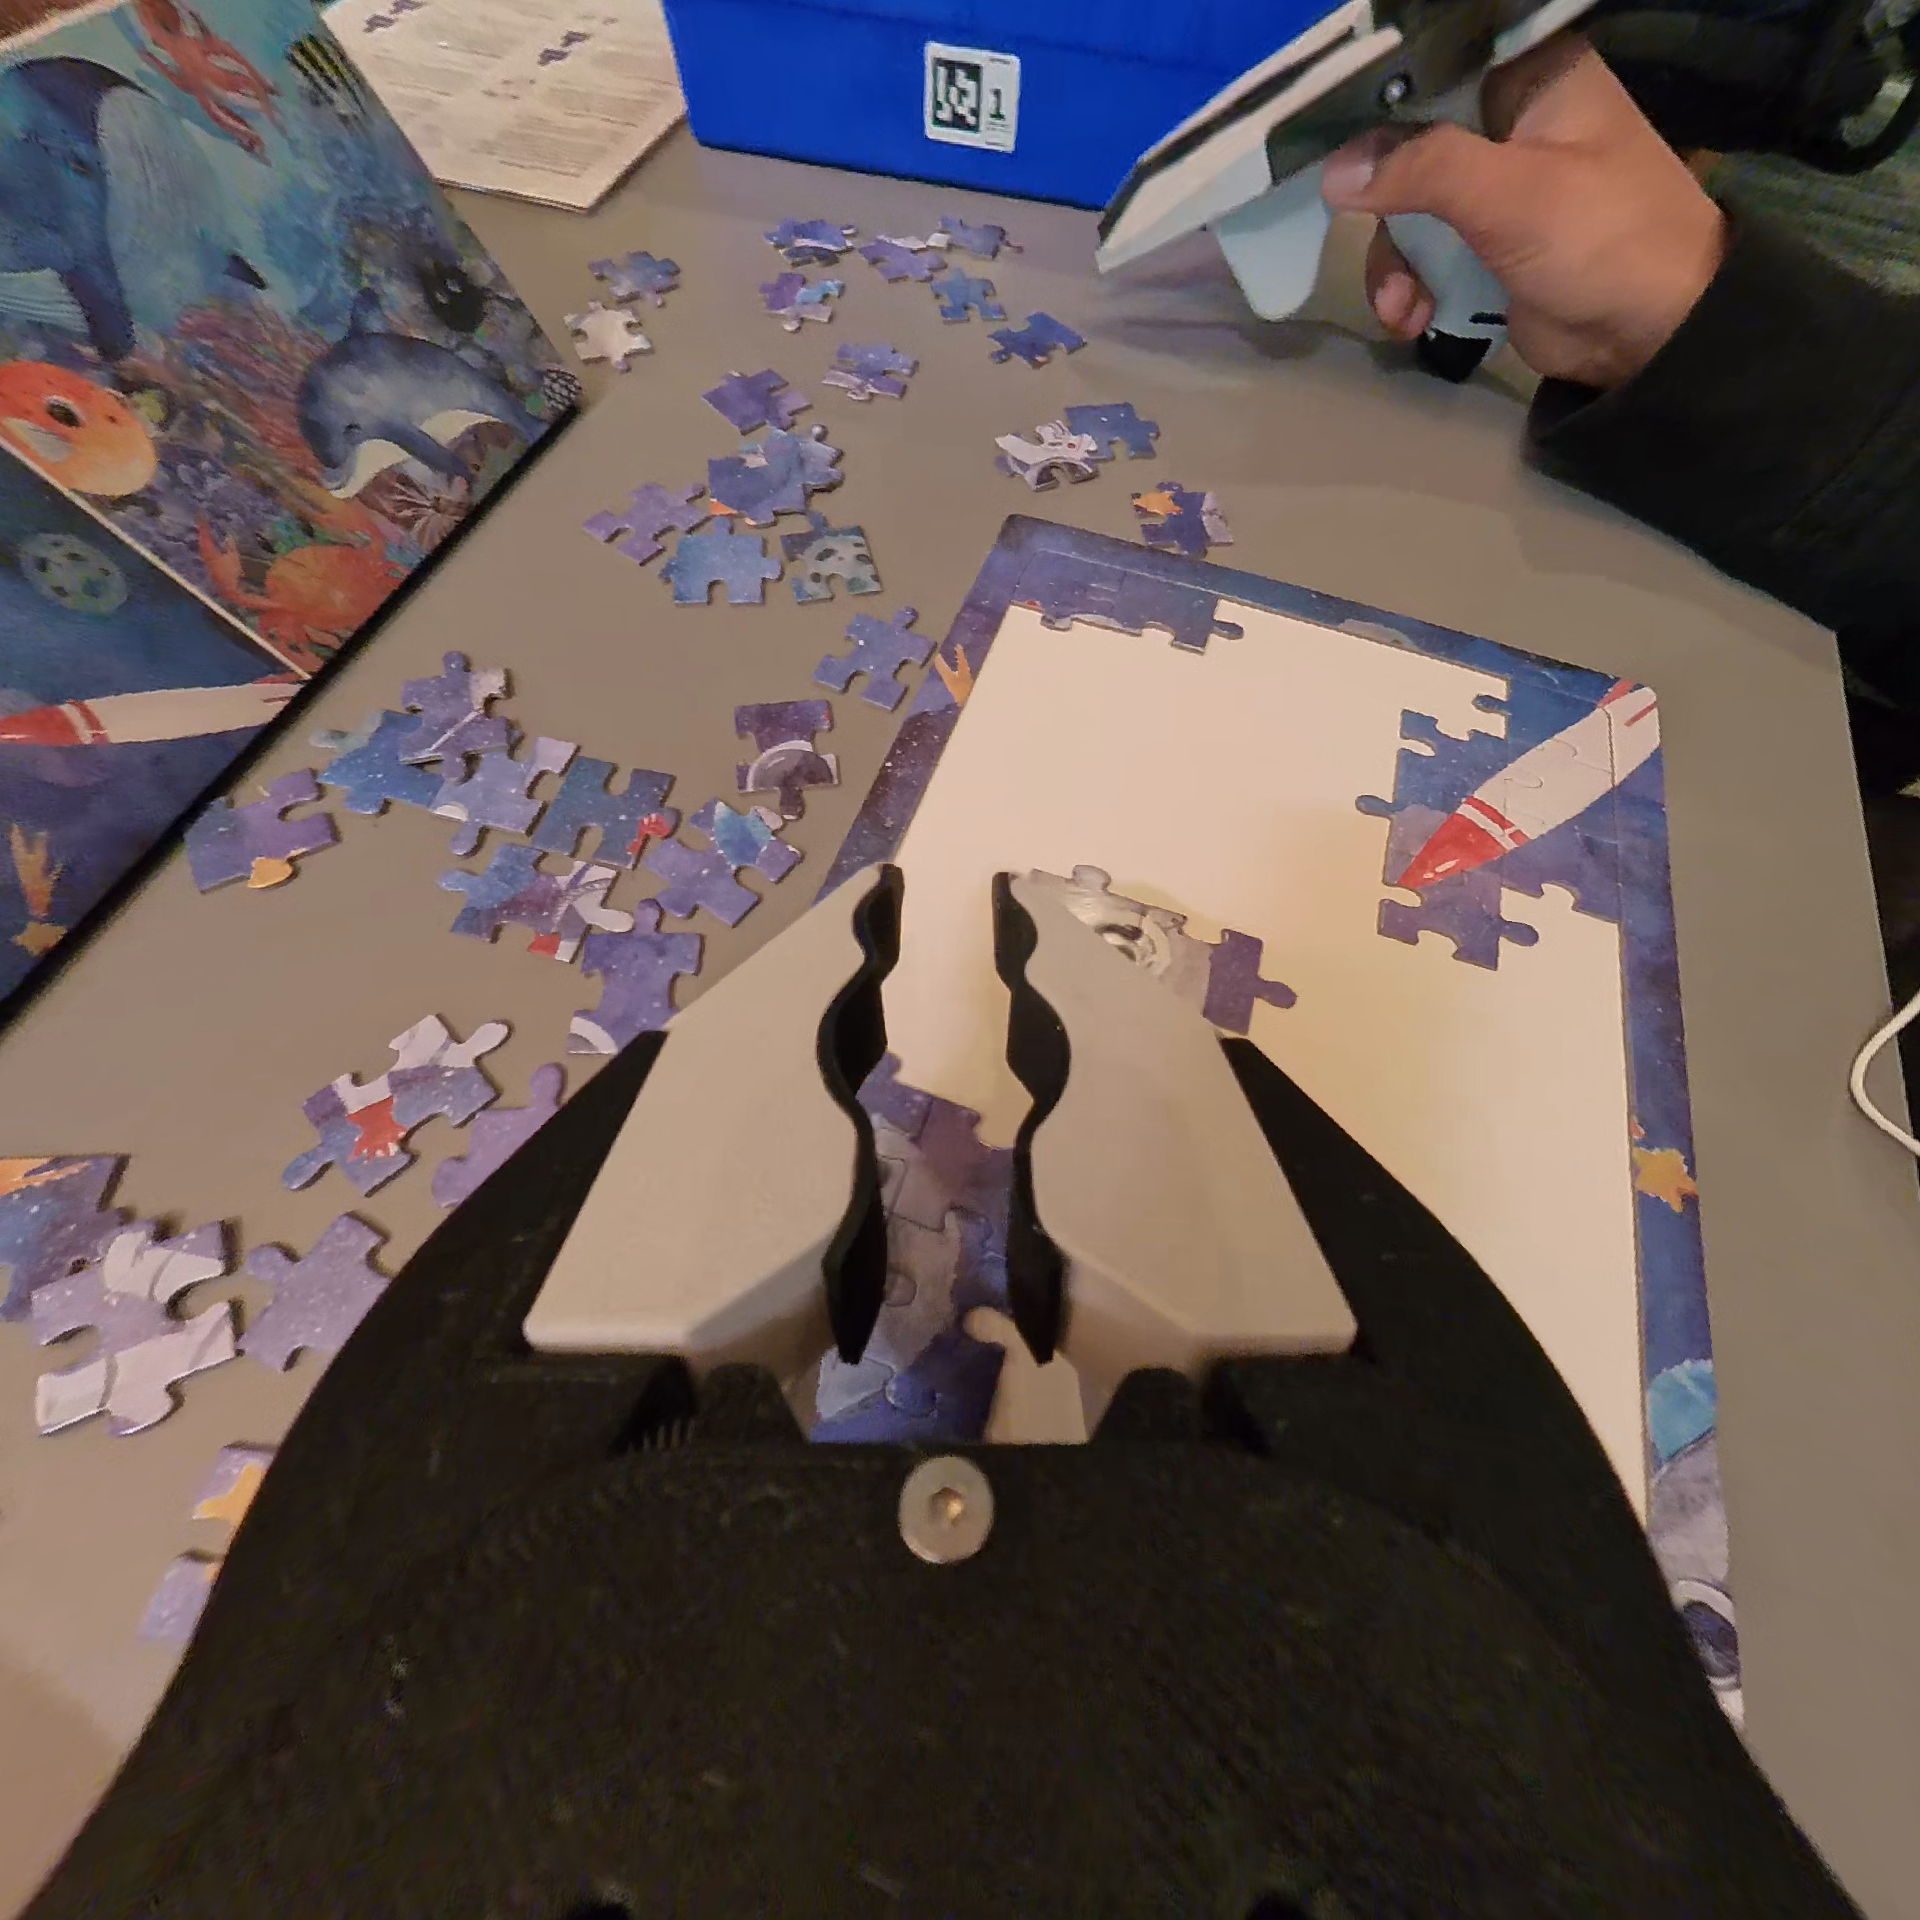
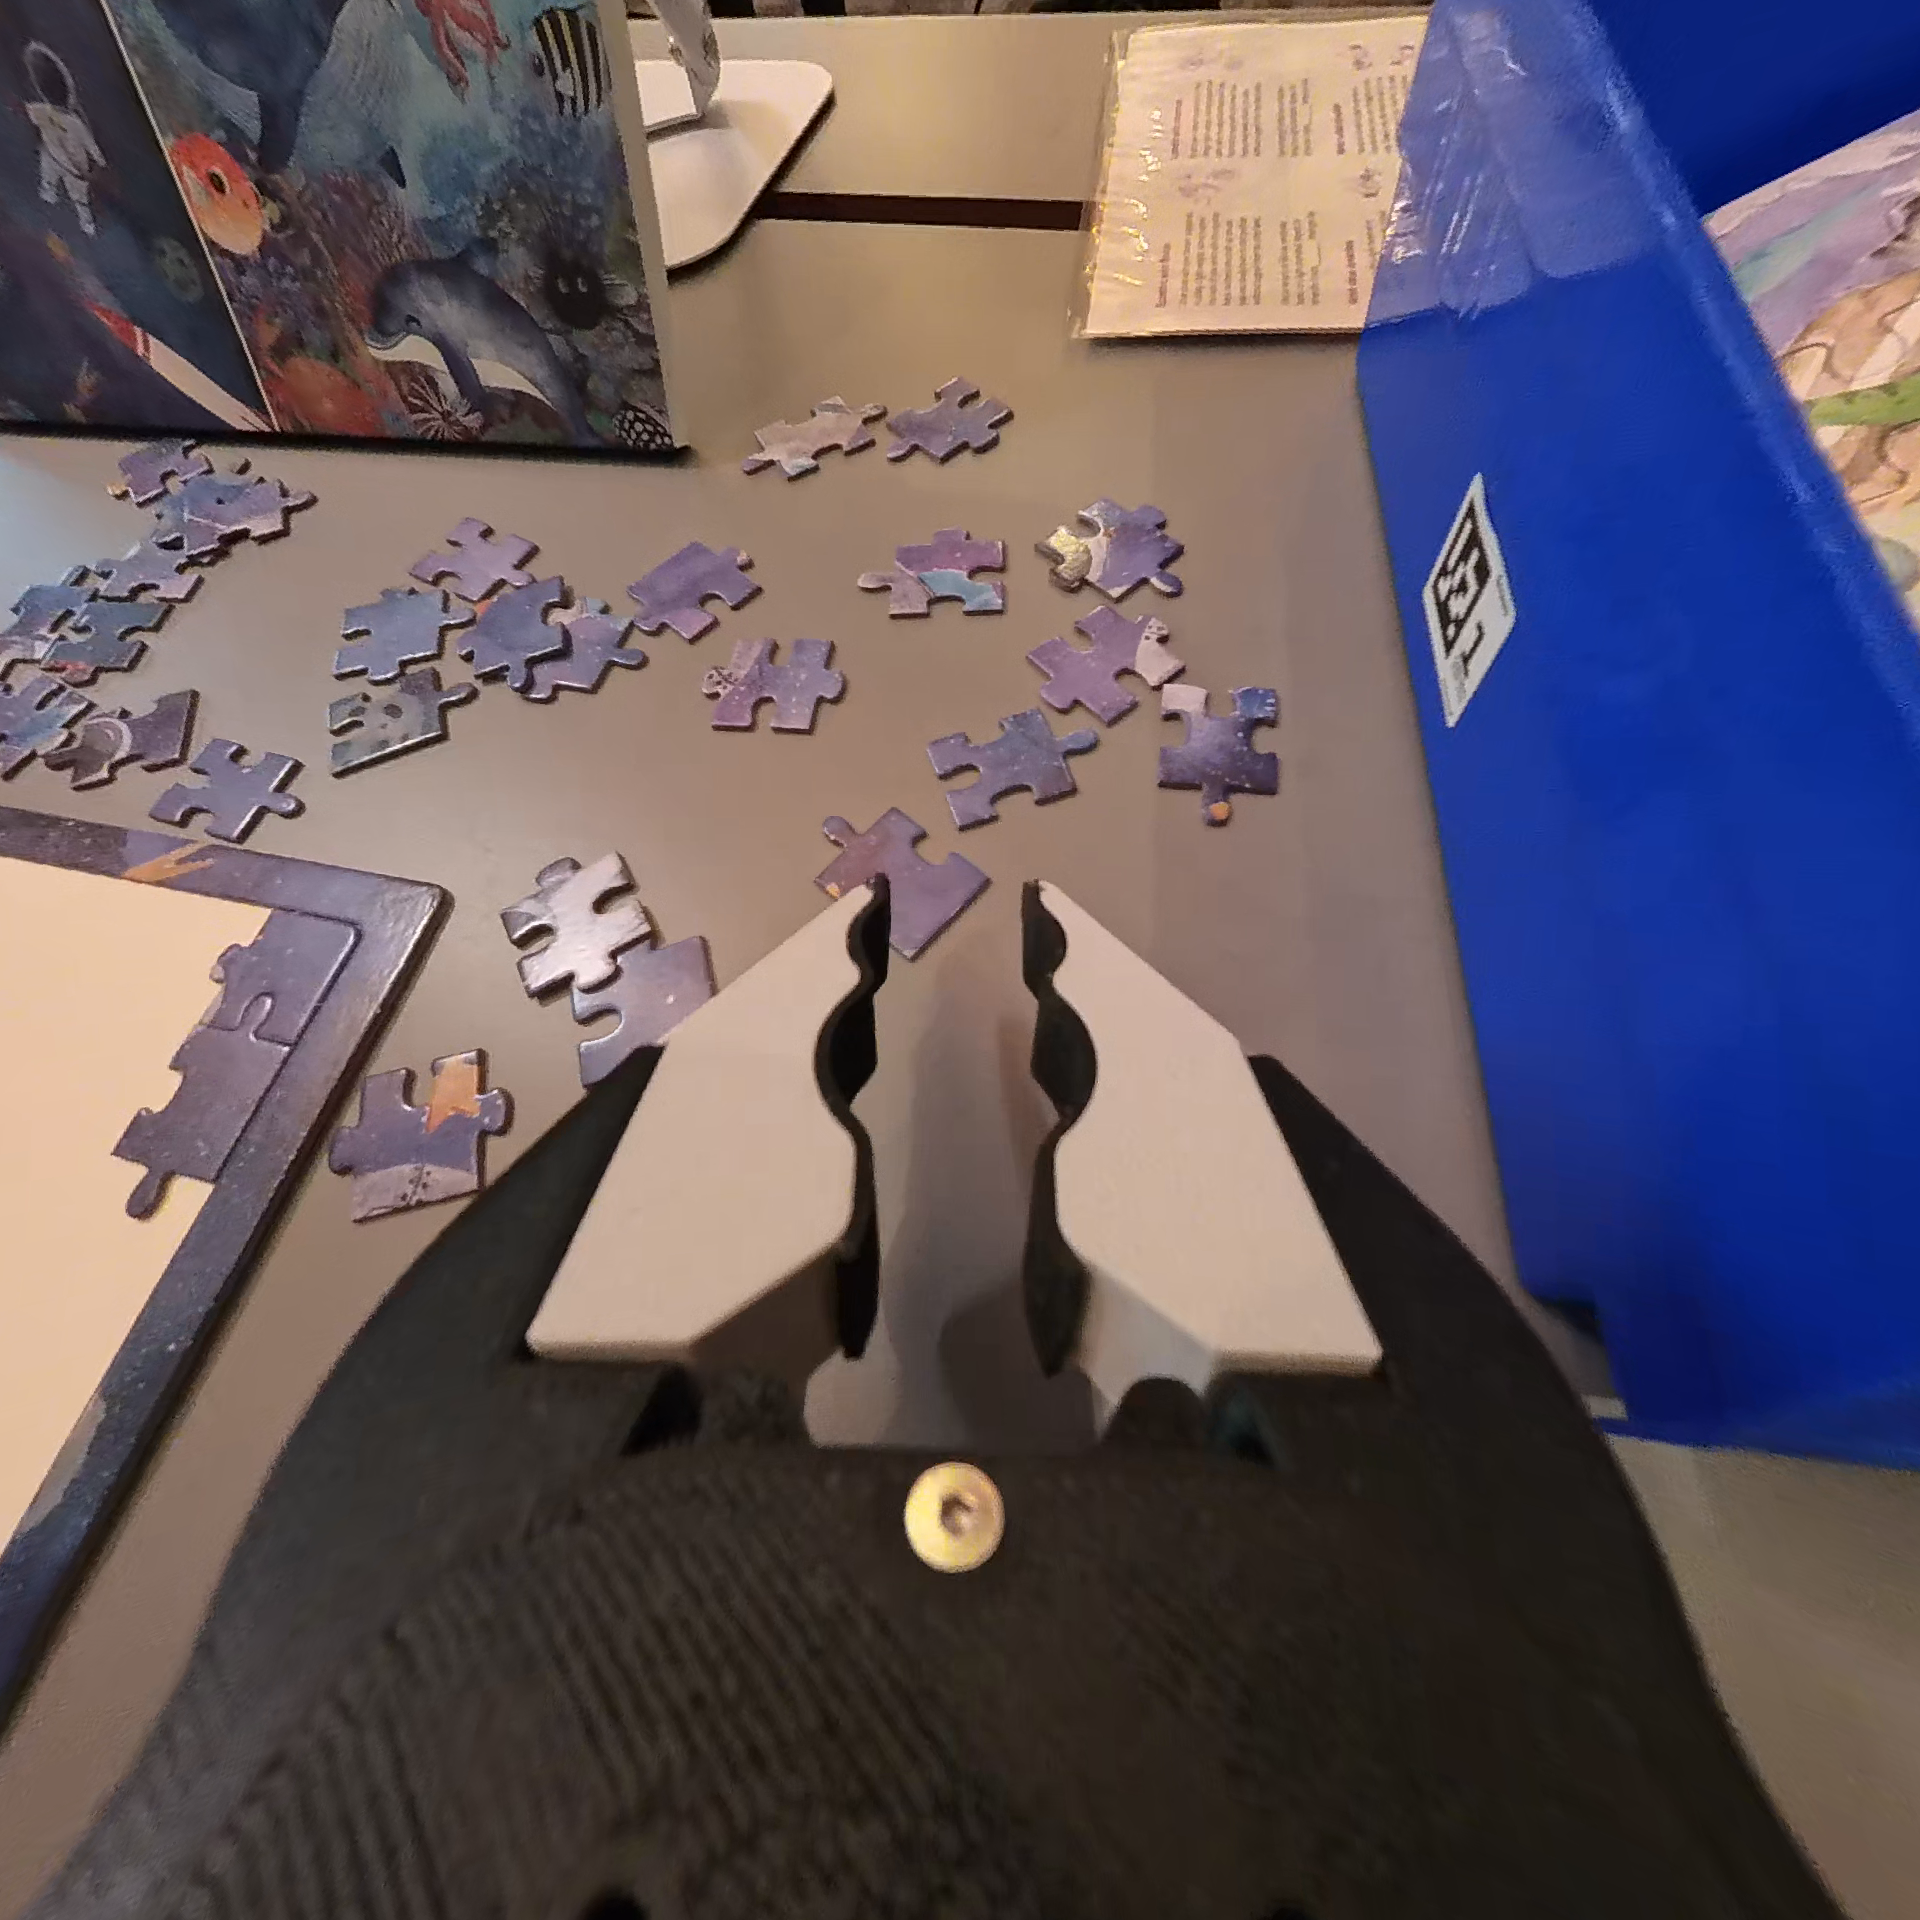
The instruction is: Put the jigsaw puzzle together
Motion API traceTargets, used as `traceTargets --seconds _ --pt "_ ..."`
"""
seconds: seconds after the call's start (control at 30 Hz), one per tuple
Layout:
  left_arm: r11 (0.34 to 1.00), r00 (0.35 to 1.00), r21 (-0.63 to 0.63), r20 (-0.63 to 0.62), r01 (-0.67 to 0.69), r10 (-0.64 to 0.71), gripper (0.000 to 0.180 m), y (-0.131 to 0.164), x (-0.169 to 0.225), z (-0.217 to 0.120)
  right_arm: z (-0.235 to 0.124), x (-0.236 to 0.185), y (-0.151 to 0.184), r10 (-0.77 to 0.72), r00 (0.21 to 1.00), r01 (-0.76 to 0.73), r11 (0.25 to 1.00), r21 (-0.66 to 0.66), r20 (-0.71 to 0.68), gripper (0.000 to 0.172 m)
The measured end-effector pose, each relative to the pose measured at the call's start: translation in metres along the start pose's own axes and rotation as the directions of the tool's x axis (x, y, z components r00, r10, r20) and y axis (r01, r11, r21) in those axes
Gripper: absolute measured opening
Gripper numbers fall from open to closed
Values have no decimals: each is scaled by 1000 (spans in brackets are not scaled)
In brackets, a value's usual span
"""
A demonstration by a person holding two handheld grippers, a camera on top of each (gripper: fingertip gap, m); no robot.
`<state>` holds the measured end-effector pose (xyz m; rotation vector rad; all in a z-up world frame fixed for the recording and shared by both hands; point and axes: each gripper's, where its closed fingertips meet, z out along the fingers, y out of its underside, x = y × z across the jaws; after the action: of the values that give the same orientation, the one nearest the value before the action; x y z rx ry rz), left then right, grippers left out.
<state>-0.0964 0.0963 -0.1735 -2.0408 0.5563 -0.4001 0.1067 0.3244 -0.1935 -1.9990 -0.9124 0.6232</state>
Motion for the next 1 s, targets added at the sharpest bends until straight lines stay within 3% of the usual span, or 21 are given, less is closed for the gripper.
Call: traceTargets --seconds 0.5,1.0 --pt "978 980 190 161 88 -120 14 -26 -40 -28 1 -1 0 -33 999 33 999 -1 -10 24" --pt "960 970 264 191 96 -150 14 -35 -48 -40 0 -3 -2 -39 999 39 999 15 -1 24"
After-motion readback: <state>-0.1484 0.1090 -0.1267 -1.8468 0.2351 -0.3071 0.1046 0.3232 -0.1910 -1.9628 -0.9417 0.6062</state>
